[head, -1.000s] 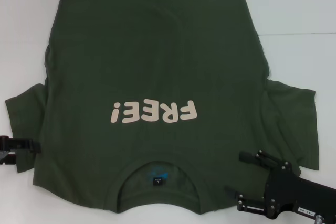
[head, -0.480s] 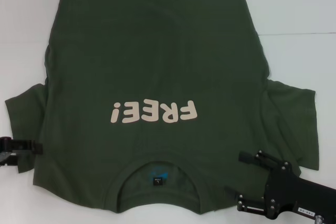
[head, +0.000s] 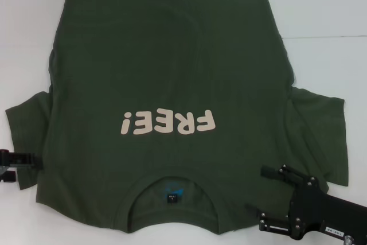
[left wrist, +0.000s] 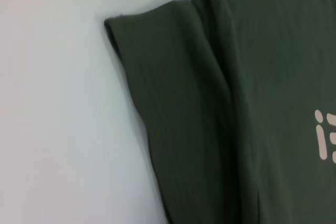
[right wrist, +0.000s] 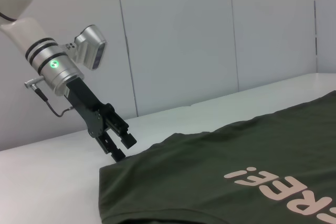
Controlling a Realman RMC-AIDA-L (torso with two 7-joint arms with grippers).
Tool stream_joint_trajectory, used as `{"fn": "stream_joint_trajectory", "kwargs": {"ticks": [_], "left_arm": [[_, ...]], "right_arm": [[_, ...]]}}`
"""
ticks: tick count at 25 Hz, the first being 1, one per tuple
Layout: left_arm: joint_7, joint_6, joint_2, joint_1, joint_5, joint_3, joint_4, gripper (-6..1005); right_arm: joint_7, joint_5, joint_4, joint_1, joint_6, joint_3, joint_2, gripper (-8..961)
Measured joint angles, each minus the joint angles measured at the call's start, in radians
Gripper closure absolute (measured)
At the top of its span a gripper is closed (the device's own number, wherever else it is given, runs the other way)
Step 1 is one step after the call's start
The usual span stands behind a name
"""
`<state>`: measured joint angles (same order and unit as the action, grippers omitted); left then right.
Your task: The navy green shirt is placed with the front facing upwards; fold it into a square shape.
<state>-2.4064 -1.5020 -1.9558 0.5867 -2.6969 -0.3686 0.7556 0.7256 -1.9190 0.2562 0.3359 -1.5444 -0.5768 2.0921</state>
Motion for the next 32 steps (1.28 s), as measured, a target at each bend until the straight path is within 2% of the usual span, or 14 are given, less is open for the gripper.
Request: {"fn": "stream_joint_trajectory", "kwargs": {"ticks": [24, 32], "left_arm": [[-0.010, 0.006, -0.004, 0.003, 0.004, 0.000, -0.013, 127], [-0.010, 0.006, 0.001, 0.019, 0.006, 0.002, -0.048, 143]], "right_arm": [[0.000, -0.001, 0.000, 0.000, 0.001, 0.000, 0.002, 26], [0.000, -0.002, 0.000, 0.000, 0.001, 0.000, 0.002, 26]]}}
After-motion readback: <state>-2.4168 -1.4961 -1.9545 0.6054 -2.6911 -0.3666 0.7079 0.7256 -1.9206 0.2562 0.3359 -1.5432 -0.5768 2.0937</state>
